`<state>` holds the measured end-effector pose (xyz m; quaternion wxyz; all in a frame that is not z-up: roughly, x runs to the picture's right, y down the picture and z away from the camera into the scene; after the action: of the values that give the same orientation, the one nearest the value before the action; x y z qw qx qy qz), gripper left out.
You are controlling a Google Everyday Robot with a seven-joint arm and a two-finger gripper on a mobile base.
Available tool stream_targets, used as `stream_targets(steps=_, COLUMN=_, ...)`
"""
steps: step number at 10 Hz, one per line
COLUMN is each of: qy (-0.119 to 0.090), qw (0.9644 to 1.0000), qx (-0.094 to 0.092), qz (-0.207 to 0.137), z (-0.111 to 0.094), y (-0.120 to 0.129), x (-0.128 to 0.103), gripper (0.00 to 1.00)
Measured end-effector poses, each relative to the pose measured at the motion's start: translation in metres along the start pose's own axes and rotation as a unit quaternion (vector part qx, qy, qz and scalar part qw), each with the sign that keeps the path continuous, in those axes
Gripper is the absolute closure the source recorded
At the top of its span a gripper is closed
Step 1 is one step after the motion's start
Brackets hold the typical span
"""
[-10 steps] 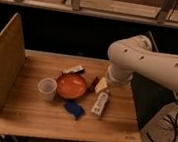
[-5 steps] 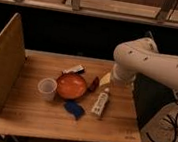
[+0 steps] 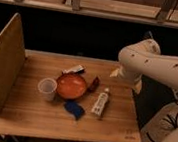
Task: Place the eraser in the ceramic cup
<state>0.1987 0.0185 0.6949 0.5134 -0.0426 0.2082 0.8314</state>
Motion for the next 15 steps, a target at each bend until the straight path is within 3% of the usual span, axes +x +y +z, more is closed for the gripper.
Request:
stream_targets(steps=2, qy=-0.009, qw=0.9994, qx=0.005, qz=0.033, z=0.002, y=-0.003, x=-0.006, gripper=0.2)
stream_targets(steps=4, qy=-0.012, qw=0.9992, qx=0.001, qz=0.038, z=0.005, y=0.003, x=-0.01, gripper=0.2)
stream_targets(steps=8, qy=-0.018, qw=0.9992, qx=-0.034, qz=-0.009, z=0.025, y=0.078, x=-0.016, gripper=0.2)
stream_targets(steps=10, qy=-0.016, qw=0.9983, qx=-0.048, qz=-0.027, z=0.032, y=0.105, x=-0.013, gripper=0.2)
stream_targets(steps=15, qy=-0.006, qw=0.9932, qx=-0.102, qz=-0.057, z=0.041, y=0.174, x=-0.011, gripper=0.2)
